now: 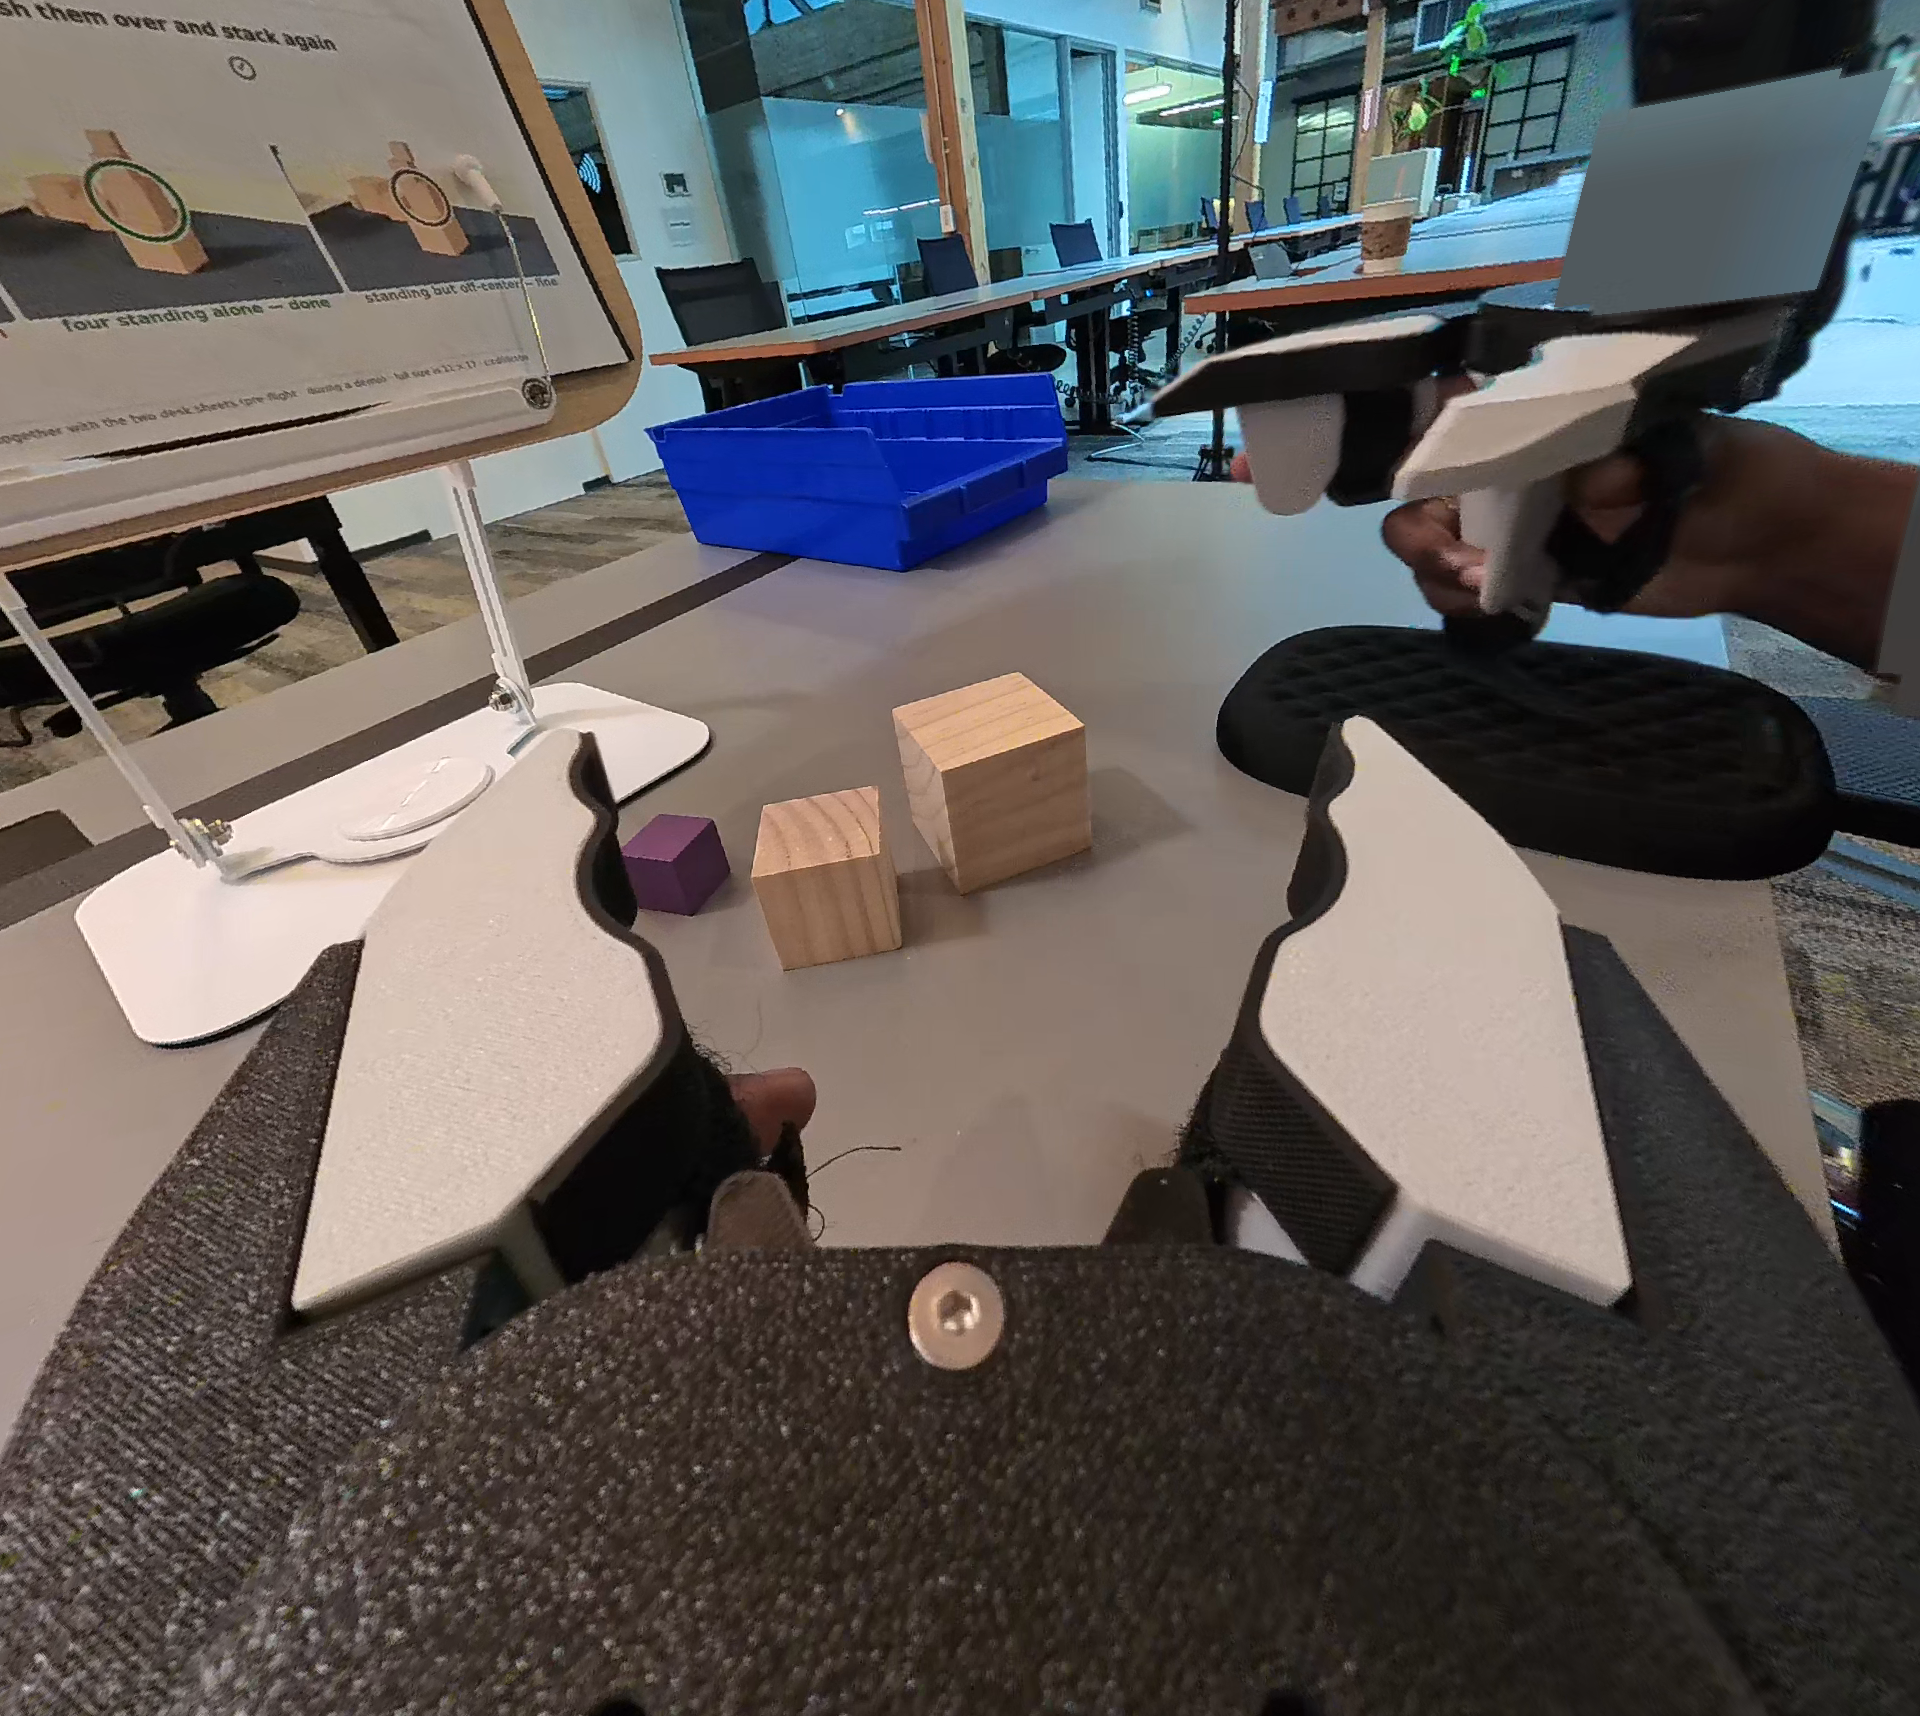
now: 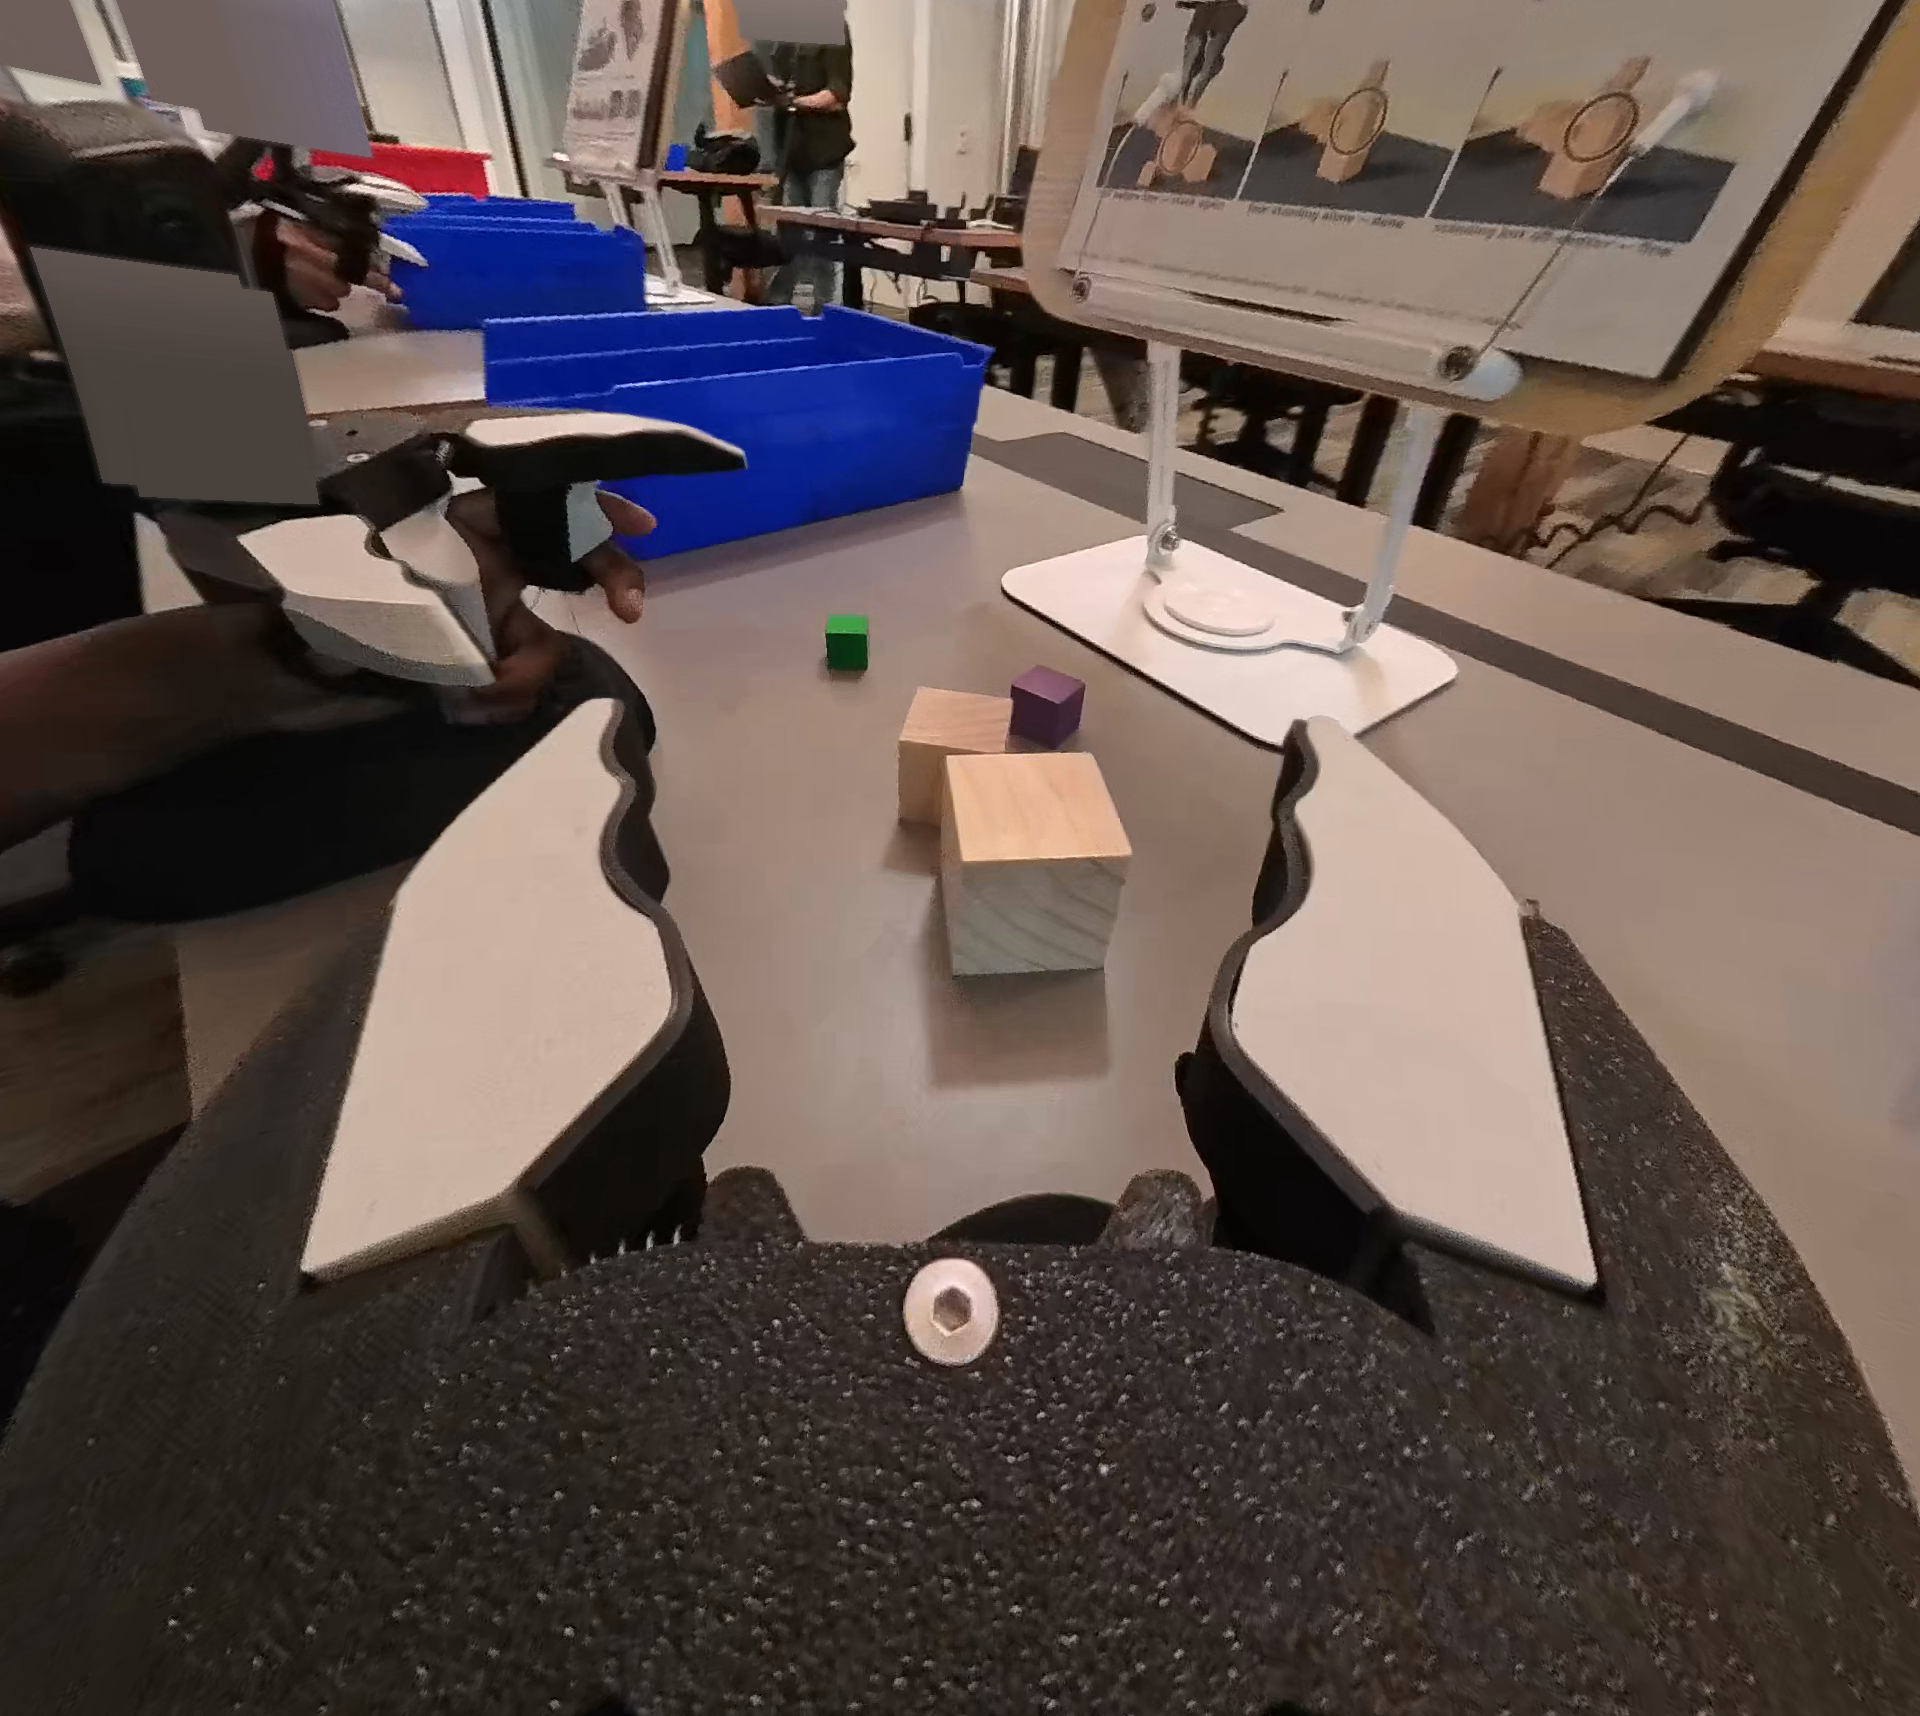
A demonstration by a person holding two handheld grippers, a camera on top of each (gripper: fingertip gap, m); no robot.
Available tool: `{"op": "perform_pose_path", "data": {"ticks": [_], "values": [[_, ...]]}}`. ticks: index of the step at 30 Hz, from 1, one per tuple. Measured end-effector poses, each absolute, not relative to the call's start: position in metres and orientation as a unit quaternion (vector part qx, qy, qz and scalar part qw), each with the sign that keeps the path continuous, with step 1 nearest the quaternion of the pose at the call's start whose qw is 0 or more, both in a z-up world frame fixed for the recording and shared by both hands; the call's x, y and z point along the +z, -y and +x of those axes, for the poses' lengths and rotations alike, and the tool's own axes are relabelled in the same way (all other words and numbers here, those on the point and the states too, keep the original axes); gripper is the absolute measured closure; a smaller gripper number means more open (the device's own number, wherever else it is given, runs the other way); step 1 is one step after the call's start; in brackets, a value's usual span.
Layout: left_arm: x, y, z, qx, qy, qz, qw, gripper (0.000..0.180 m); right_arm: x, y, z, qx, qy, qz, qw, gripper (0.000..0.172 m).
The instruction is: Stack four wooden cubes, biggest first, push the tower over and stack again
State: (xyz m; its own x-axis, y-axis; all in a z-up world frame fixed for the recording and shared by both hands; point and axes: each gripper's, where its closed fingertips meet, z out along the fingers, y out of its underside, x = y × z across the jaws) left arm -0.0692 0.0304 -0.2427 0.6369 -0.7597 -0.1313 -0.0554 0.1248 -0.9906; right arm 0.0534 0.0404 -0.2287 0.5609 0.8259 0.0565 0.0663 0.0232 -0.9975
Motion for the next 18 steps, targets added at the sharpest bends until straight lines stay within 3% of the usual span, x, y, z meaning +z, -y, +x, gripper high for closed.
{"op": "perform_pose_path", "data": {"ticks": [8,13,16,18], "values": [[-0.245,-0.031,-0.067,-0.272,-0.342,-0.614,0.657,0.061,-0.248,-0.037,0.059,0.265,0.332,-0.641,0.639,0.06],[-0.242,-0.032,-0.054,-0.283,-0.437,-0.607,0.601,0.074,-0.247,-0.036,0.06,0.274,0.327,-0.636,0.643,0.062],[-0.222,-0.033,-0.043,-0.279,-0.517,-0.589,0.555,0.105,-0.248,-0.035,0.059,0.272,0.33,-0.633,0.645,0.065],[-0.216,-0.037,-0.034,-0.291,-0.571,-0.595,0.486,0.106,-0.248,-0.036,0.06,0.269,0.325,-0.634,0.649,0.067]]}}
